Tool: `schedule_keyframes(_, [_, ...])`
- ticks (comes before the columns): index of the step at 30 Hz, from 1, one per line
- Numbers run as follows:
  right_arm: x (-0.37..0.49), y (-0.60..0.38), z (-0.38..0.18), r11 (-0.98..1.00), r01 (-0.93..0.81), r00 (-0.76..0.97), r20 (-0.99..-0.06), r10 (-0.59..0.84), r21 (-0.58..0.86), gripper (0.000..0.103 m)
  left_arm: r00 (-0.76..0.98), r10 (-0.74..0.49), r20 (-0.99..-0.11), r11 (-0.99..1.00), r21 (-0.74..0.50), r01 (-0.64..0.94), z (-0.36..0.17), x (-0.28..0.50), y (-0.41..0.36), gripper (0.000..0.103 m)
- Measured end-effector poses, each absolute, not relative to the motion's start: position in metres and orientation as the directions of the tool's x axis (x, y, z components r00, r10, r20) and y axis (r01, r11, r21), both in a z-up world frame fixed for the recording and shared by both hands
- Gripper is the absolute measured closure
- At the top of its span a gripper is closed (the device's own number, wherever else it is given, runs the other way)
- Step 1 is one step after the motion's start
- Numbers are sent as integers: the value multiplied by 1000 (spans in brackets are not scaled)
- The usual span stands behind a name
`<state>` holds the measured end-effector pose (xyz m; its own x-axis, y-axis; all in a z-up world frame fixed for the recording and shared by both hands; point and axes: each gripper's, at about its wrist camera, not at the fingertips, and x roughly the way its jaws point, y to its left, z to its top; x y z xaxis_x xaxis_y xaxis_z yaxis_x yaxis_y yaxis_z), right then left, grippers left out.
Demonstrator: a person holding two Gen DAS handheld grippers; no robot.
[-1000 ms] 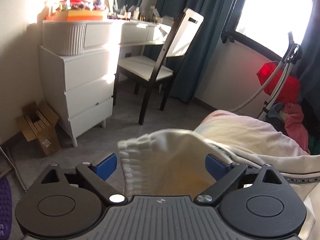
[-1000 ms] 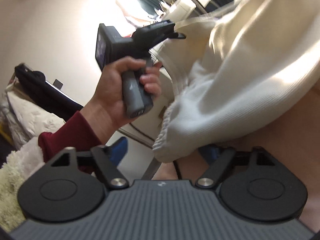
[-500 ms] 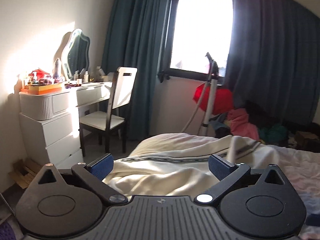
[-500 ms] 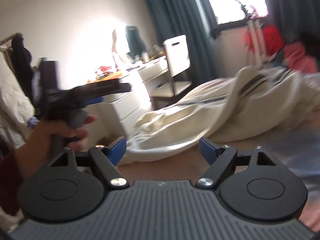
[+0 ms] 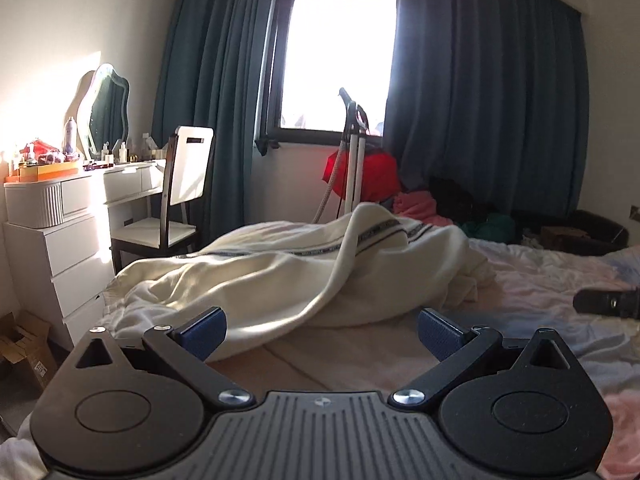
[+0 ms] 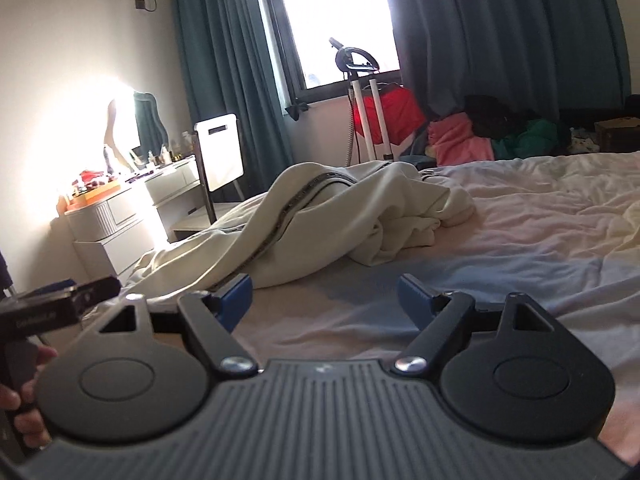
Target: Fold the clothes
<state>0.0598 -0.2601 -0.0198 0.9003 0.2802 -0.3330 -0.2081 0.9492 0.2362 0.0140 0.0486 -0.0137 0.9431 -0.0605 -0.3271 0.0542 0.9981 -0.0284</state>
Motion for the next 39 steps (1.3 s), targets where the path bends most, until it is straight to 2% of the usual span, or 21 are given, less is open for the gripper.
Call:
schedule_keyframes(4, [55, -256, -21, 950, -228, 902, -321, 288, 211, 21, 943, -31, -330, 999, 17, 39, -21, 23, 49, 0])
schedule_keyframes(10, [48, -249, -22, 955, -246, 900, -329, 288, 164, 21, 931, -39, -363, 999, -24, 33, -28, 32, 53, 0])
schedule_keyframes(21, [56, -266, -21, 955, -173, 910, -330, 249, 243, 21, 910, -25, -414, 998, -69, -4, -47, 63, 50, 0])
schedule_keyframes(26, [68, -282, -28, 945, -114, 900, -371, 229, 308, 21, 896, -37, -442, 999, -45, 19, -61, 92, 42, 1])
schedule_keyframes(32, [86, -313, -48, 901, 8, 865, -454, 211, 433, 21, 898, -88, -430, 996, -68, 65, -58, 146, 32, 1])
schedule_keyframes(39, [116, -339, -72, 864, 110, 844, -505, 181, 492, 21, 920, -118, -375, 990, -116, 80, -27, 263, 4, 1])
